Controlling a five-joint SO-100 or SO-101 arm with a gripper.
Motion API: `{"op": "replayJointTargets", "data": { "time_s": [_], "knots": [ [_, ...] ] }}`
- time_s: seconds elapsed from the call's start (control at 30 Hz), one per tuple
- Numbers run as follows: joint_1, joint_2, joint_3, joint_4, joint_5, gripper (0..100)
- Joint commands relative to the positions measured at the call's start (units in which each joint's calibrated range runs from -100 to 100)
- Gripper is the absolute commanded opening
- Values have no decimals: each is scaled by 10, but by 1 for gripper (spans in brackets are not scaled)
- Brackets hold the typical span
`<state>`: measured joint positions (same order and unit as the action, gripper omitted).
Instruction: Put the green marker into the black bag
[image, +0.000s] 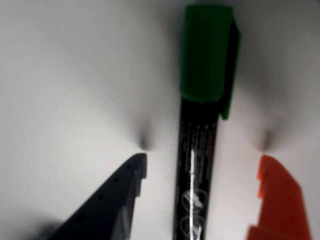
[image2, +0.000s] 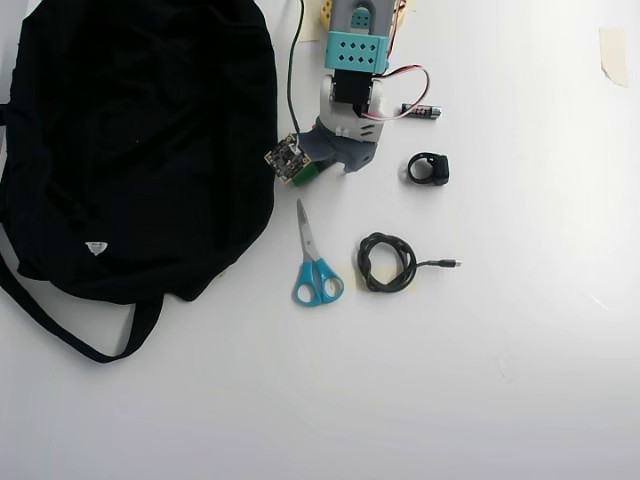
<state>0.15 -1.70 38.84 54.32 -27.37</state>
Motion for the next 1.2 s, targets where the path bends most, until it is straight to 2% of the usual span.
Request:
{"op": "replayJointTargets", "data": {
  "time_s": [0.0, 1.17],
  "knots": [
    [5, -11, -3, -7, -5, 29],
    [4, -3, 7, -31, -17, 29]
  ]
}}
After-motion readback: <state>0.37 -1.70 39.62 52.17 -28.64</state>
